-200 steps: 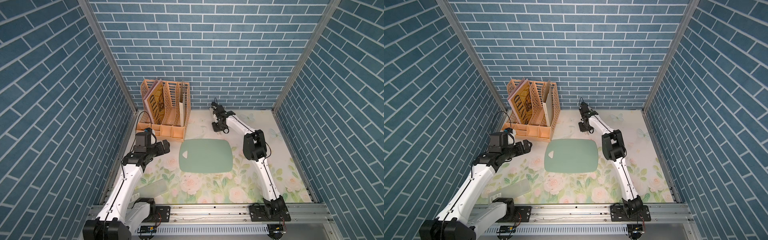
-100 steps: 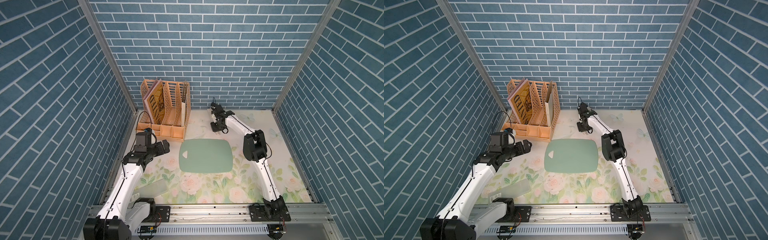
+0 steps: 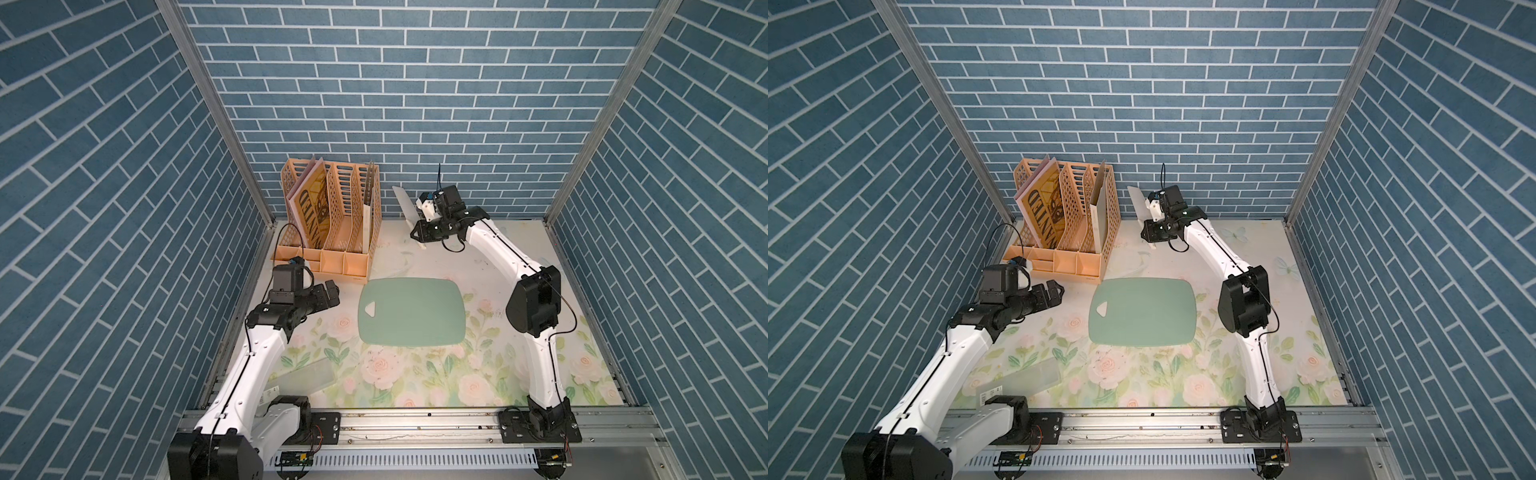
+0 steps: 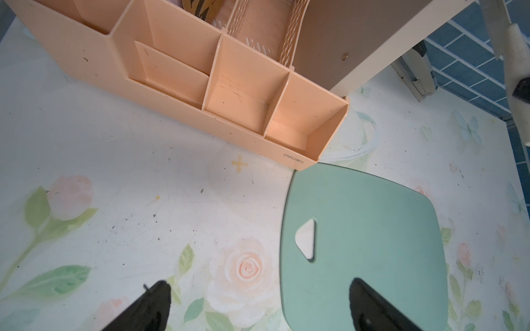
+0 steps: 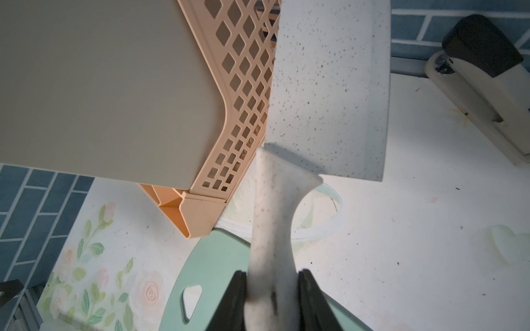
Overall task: Align the knife with the edge of the cutting board
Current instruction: Pick up the knife at the center of the board, then place the knife at the edge of the cutting board.
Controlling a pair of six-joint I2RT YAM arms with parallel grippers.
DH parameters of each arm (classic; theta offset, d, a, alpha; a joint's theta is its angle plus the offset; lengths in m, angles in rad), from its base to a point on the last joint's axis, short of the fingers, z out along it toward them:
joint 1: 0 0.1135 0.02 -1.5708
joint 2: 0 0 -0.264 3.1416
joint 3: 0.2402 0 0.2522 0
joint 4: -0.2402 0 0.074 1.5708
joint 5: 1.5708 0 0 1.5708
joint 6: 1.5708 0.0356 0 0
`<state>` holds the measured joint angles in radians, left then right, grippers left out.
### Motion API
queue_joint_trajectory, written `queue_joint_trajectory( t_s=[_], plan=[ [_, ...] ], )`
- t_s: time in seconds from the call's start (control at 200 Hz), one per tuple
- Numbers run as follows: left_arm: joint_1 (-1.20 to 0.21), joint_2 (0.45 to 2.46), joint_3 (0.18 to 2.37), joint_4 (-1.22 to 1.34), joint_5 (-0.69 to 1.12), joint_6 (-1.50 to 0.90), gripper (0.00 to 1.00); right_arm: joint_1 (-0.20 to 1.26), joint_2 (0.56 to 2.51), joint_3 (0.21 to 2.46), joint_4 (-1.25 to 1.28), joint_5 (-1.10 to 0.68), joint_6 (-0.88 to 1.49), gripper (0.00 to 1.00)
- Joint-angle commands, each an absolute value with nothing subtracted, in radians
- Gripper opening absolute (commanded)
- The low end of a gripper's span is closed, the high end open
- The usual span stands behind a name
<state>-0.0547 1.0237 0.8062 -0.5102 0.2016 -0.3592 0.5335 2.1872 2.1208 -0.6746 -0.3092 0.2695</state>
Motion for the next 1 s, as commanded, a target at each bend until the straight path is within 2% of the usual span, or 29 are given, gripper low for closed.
queue_joint_trajectory(
  t_s=[0.0, 0.18, 0.3, 0.5, 0.76, 0.995],
  plan=[
    [-0.052, 1.028, 0.792, -0.503, 0.193, -0.361, 1.00, 0.530, 2.089, 2.010, -0.622, -0.265, 0.325, 0.00],
    [-0.054, 1.032, 0.790, -0.502, 0.196, -0.361, 1.00, 0.562, 1.898, 1.752, -0.603, -0.041, 0.390, 0.00],
    [-0.057, 1.030, 0.789, -0.500, 0.193, -0.363, 1.00, 0.623, 1.710, 1.456, -0.546, 0.093, 0.497, 0.00],
    [-0.061, 1.044, 0.787, -0.498, 0.191, -0.364, 1.00, 0.792, 1.418, 1.040, -0.499, 0.260, 0.729, 0.00],
    [-0.064, 1.058, 0.787, -0.497, 0.196, -0.364, 1.00, 1.042, 1.241, 0.796, -0.541, 0.386, 0.992, 0.00],
    [-0.078, 1.037, 0.782, -0.495, 0.186, -0.368, 1.00, 1.205, 1.310, 0.779, -0.587, 0.528, 1.120, 0.00]
  ],
)
